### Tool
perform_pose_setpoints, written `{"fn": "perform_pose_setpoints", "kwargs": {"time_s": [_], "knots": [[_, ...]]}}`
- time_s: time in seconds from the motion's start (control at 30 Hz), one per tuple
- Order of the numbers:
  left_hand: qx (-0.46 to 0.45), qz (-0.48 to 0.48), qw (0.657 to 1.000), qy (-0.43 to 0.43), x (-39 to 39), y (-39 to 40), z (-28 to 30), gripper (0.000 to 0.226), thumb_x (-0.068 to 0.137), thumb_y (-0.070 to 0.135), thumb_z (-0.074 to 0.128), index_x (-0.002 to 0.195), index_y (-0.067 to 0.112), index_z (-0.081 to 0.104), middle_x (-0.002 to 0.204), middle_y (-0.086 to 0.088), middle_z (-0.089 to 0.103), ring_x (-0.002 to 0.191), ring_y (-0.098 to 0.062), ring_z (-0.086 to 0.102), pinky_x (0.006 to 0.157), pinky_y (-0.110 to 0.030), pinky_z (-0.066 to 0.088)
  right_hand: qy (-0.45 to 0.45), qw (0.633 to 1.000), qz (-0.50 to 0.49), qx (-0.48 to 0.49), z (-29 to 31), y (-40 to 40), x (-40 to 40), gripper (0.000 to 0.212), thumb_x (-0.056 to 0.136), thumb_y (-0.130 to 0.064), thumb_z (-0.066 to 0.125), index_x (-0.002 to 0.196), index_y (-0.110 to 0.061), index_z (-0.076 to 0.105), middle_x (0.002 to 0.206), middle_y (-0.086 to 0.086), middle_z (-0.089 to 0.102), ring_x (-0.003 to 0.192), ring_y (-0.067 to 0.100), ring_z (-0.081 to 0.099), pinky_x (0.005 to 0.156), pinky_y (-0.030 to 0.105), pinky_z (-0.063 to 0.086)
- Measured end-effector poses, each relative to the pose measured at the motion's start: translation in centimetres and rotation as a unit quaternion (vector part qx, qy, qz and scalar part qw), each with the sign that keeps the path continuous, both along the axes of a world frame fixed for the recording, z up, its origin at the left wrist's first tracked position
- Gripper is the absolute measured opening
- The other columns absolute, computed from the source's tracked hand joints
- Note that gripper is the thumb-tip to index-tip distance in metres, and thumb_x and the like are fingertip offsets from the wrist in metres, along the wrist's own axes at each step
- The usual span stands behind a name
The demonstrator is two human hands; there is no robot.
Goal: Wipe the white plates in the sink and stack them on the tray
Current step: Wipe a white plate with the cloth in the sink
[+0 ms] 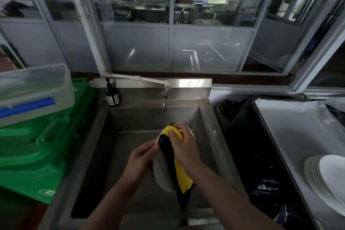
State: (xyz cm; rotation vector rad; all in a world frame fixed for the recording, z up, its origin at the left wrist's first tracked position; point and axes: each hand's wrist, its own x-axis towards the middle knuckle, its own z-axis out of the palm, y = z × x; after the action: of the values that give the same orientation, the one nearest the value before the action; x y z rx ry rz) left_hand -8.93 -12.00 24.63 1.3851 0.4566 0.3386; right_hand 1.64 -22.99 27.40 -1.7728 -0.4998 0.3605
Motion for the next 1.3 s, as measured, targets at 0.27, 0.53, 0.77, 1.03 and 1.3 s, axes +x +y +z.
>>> {"fn": "perform_pose_setpoints", "kwargs": {"time_s": [0.27, 0.53, 0.77, 1.03, 1.3], "knots": [[-0.034, 0.030, 0.999, -0.021, 0.2, -0.7, -0.5, 0.035, 0.095, 0.029, 0.053, 0.124, 0.018, 0.068, 0.117, -0.006, 0.074, 0.111, -0.024, 0.069, 0.091, -0.039, 0.053, 0.009, 0.995, 0.088, -0.035, -0.3, -0.1, 0.1, 0.019, 0.100, -0.033, 0.052, 0.116, -0.034, 0.063, 0.108, -0.018, 0.063, 0.102, -0.003, 0.056, 0.081, 0.011, 0.043], [-0.089, 0.027, 0.996, -0.011, 0.1, -1.1, -1.1, 0.038, 0.098, 0.031, 0.049, 0.128, 0.014, 0.066, 0.118, -0.013, 0.072, 0.109, -0.026, 0.069, 0.076, -0.026, 0.056, 0.023, 0.989, 0.132, -0.065, -0.9, -0.2, 0.7, 0.018, 0.100, -0.033, 0.052, 0.112, -0.036, 0.065, 0.105, -0.019, 0.063, 0.102, -0.001, 0.056, 0.083, 0.015, 0.043], [-0.110, 0.050, 0.993, 0.004, 0.2, -1.4, -1.1, 0.033, 0.100, 0.028, 0.050, 0.122, 0.013, 0.069, 0.111, -0.011, 0.074, 0.097, -0.021, 0.072, 0.067, -0.025, 0.056, 0.047, 0.985, 0.143, -0.081, -1.6, -0.3, 0.8, 0.023, 0.098, -0.037, 0.053, 0.116, -0.034, 0.067, 0.111, -0.015, 0.066, 0.105, 0.003, 0.058, 0.093, 0.026, 0.049], [-0.120, 0.041, 0.992, 0.011, 0.4, -0.8, -0.8, 0.029, 0.101, 0.027, 0.051, 0.116, 0.014, 0.072, 0.108, -0.016, 0.073, 0.093, -0.024, 0.071, 0.075, -0.033, 0.055, 0.002, 0.982, 0.163, -0.096, -2.4, 0.0, 0.2, 0.019, 0.092, -0.039, 0.059, 0.108, -0.036, 0.069, 0.108, -0.015, 0.069, 0.104, 0.002, 0.061, 0.096, 0.031, 0.050], [-0.100, 0.082, 0.990, 0.057, 1.3, -0.4, -1.0, 0.026, 0.103, 0.026, 0.053, 0.111, 0.014, 0.074, 0.104, -0.016, 0.075, 0.096, -0.030, 0.071, 0.077, -0.038, 0.054, 0.000, 0.976, 0.190, -0.106, -1.8, -0.3, 0.2, 0.015, 0.085, -0.039, 0.068, 0.099, -0.034, 0.066, 0.097, -0.010, 0.068, 0.093, 0.005, 0.063, 0.085, 0.029, 0.054]]}}
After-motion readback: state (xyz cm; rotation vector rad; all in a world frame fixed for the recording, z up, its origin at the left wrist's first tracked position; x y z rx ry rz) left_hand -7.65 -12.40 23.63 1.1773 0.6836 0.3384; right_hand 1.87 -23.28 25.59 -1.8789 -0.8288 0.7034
